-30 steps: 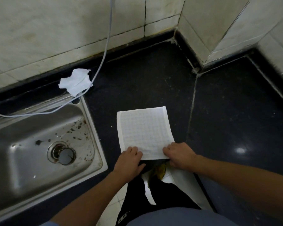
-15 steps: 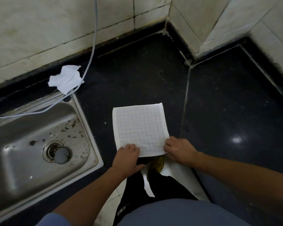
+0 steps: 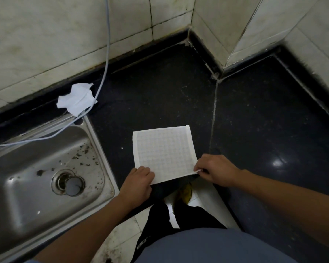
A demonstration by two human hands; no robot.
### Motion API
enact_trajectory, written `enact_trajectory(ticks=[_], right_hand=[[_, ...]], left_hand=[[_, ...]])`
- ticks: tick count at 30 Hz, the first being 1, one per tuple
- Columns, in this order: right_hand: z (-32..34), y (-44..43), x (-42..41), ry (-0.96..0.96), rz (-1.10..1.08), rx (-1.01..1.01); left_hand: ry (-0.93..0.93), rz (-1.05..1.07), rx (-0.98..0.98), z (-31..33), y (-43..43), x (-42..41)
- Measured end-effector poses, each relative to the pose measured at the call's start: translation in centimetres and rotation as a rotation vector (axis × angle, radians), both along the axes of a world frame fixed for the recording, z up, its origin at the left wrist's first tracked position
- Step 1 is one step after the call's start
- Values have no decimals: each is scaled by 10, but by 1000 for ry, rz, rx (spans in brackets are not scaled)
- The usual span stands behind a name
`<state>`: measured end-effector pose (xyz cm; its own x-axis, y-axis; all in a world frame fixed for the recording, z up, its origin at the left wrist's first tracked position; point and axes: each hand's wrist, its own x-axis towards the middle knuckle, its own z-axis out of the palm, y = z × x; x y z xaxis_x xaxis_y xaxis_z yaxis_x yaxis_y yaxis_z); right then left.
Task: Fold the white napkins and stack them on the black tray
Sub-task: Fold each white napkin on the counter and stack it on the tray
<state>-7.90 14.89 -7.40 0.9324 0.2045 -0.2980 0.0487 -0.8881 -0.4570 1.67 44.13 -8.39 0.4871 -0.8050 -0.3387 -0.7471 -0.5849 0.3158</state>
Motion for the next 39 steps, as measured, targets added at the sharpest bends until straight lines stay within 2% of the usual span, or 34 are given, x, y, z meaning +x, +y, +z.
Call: enact_trajectory(ticks=[4, 7, 11, 15, 21, 29, 31, 34, 37, 39], right_hand=[[7, -5, 16, 164, -50, 8], [10, -13, 43, 241, -234, 96], [0, -17, 83, 169, -492, 126], [-11, -15, 116, 132, -611, 74], [-25, -6, 137, 172, -613, -125], [-25, -4, 136, 188, -592, -210], [-19, 0, 132, 91, -537, -233], [-12, 20, 119, -53, -347, -175], [-20, 42, 93, 82, -153, -153], [-27, 41, 74, 164, -188, -139]], left_hand=[[208, 261, -104, 13, 15, 15], [363, 570, -189, 21, 11, 47], [507, 974, -323, 8, -3, 94], [485, 1120, -317, -18, -11, 122], [355, 1091, -179, -29, -31, 137], [176, 998, -100, -30, -35, 138], [77, 907, -92, -23, -33, 132], [-9, 637, -138, -13, -34, 111], [68, 436, -52, -16, -31, 79], [114, 463, -15, -23, -20, 64]])
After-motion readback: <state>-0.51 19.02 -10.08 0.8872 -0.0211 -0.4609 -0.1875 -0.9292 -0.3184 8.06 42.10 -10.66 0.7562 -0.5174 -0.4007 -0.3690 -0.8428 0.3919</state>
